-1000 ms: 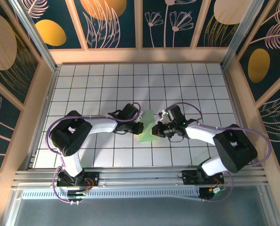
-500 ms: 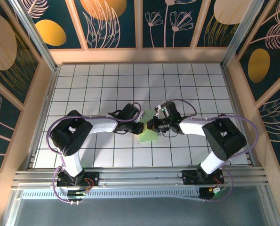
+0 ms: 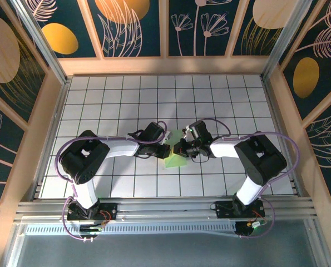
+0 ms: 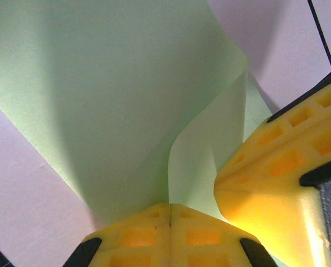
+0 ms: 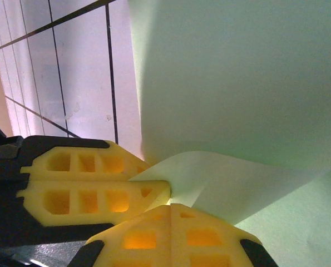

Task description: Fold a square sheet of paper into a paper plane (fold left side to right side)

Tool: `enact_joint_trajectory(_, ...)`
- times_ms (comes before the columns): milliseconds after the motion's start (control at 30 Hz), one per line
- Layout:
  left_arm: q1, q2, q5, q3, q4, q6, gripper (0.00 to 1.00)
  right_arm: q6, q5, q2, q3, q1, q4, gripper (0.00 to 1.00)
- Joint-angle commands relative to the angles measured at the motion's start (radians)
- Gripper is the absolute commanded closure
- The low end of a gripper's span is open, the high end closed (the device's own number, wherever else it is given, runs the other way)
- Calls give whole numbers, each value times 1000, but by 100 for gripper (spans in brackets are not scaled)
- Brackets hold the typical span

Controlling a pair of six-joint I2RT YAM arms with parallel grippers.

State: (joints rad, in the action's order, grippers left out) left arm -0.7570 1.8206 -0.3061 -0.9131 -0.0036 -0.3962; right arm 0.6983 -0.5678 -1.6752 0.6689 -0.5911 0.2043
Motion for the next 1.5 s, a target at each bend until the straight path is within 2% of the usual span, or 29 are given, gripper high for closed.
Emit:
enact_joint_trajectory(0,7,46,21,2,-52,20,100,3,25,-24,24,-10,-20,100)
enact_joint_trajectory(667,7,39,30,8,-47,8,99,-20,71,-52,31,-8,-84,100)
enact_joint_trajectory(867,8,-23,70,-23,-71,-13,90,-18,71,-48,17,-6,-82,100)
enact_joint_trajectory(967,17,-69,96,-53,-105,-25,82,-18,67,-49,14,-4,-75,100)
enact_joint_trajectory(1100,31,-152,96,-55,-142,-57,79,-20,64,-49,14,-5,-72,100)
enact_joint_trajectory(1167,31,-182,74,-53,-160,-76,80,-17,63,-47,11,-5,-67,100)
enact_joint_trajectory(1267,31,-228,-23,1,-129,-143,86,-18,60,-47,9,-5,-66,100)
enact_joint_trajectory(1333,31,-251,-95,47,-95,-206,92,-20,58,-48,9,-4,-65,100)
enact_joint_trajectory(1467,31,-270,-224,131,32,-340,95,-18,56,-51,11,-7,-63,100)
